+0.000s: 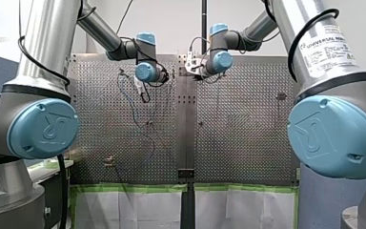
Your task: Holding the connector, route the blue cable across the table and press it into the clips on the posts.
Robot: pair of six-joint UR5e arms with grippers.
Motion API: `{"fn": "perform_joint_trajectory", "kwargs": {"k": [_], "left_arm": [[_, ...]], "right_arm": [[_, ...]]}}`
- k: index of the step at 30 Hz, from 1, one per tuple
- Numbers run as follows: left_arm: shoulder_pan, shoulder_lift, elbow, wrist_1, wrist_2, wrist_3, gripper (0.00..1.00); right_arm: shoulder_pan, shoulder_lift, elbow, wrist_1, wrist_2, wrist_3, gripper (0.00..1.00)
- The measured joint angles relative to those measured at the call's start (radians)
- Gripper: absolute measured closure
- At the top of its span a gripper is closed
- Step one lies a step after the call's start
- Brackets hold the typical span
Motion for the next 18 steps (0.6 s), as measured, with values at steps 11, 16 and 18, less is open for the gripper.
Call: {"fn": "perform_joint_trajectory", "kwargs": {"k": [11, 16, 18], "left_arm": [[0.004, 0.000, 0.001, 0.010, -0.011, -0.002, 0.98], [0.020, -0.007, 0.014, 0.024, 0.007, -0.014, 0.98], [0.024, -0.011, 0.020, 0.025, 0.012, -0.016, 0.98]], "right_arm": [[0.000, 0.000, -0.016, 0.000, -0.001, 0.007, 1.00], [-0.001, 0.000, -0.018, -0.001, -0.009, 0.010, 1.00], [-0.004, 0.001, -0.018, -0.001, -0.011, 0.012, 1.00]]}}
